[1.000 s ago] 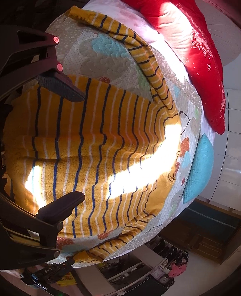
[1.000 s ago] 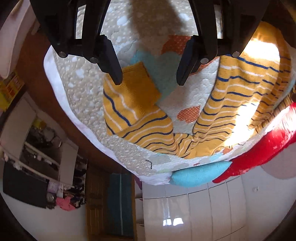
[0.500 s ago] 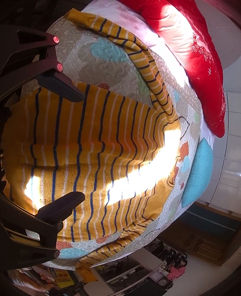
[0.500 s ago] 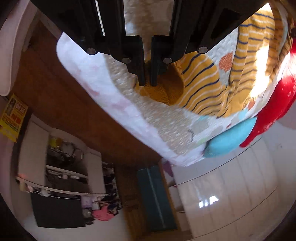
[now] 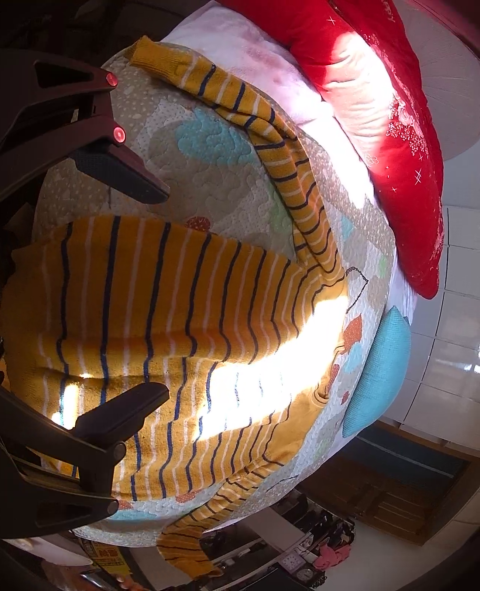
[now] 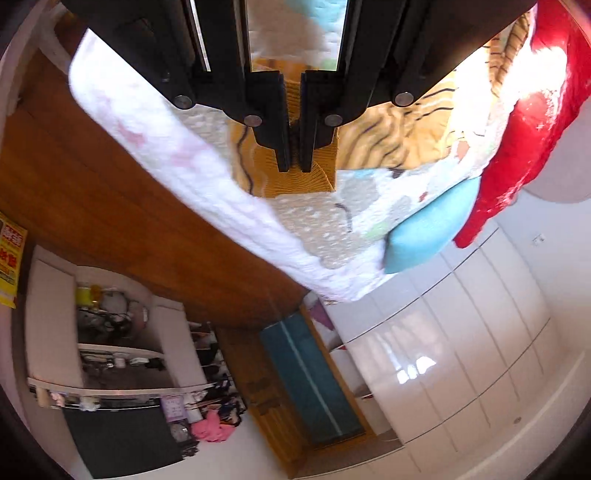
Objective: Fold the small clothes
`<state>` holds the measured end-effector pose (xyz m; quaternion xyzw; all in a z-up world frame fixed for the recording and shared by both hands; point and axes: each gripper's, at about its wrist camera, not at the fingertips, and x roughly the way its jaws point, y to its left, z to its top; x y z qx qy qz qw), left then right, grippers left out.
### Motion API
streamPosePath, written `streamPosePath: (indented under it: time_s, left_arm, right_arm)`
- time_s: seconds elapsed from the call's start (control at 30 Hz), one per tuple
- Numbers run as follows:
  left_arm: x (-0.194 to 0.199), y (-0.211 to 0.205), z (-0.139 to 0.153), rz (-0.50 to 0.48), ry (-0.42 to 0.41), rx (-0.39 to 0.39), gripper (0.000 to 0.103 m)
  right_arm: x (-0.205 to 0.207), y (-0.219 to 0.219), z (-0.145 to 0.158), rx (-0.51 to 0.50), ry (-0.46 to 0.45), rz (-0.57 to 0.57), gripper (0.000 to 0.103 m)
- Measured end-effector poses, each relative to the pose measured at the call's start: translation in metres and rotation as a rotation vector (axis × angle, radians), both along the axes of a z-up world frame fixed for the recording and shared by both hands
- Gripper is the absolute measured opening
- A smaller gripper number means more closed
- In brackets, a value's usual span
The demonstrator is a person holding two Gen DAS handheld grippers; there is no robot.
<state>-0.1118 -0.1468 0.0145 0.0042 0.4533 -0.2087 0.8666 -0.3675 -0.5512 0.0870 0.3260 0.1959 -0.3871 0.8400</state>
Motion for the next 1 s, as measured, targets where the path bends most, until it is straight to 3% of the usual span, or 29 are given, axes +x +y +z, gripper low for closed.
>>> streamPosePath:
  time_s: [0.17,0.33,0.47,0.6,0.87,0.93,1.0]
  left_arm:
    - [-0.003,0.024,0.007,-0.002,-0.027,-0.038,0.097]
    - [0.002,0.058,0.008,0.040,-0.041,-0.080,0.097]
    - [0.010,0.089,0.002,0.096,-0.041,-0.097,0.097]
    - [0.019,0.117,-0.008,0.154,-0.027,-0.106,0.097]
    - [0.037,0.161,-0.027,0.265,0.015,-0.117,0.097]
    - [0.041,0.169,-0.029,0.285,0.021,-0.121,0.097]
    - [0.044,0.179,-0.030,0.314,0.019,-0.119,0.097]
  right_arm:
    - [0.120,0.041,0.014,0.019,-0.034,0.216,0.005]
    - [0.249,0.114,0.014,0.001,0.013,0.442,0.005]
    - [0.338,0.174,-0.003,0.012,0.062,0.603,0.005]
    - [0.418,0.220,-0.042,0.038,0.151,0.702,0.005]
    - [0.493,0.247,-0.149,0.174,0.374,0.767,0.011]
    - [0.491,0.246,-0.149,0.176,0.360,0.764,0.012]
    - [0.483,0.246,-0.137,0.183,0.323,0.777,0.024]
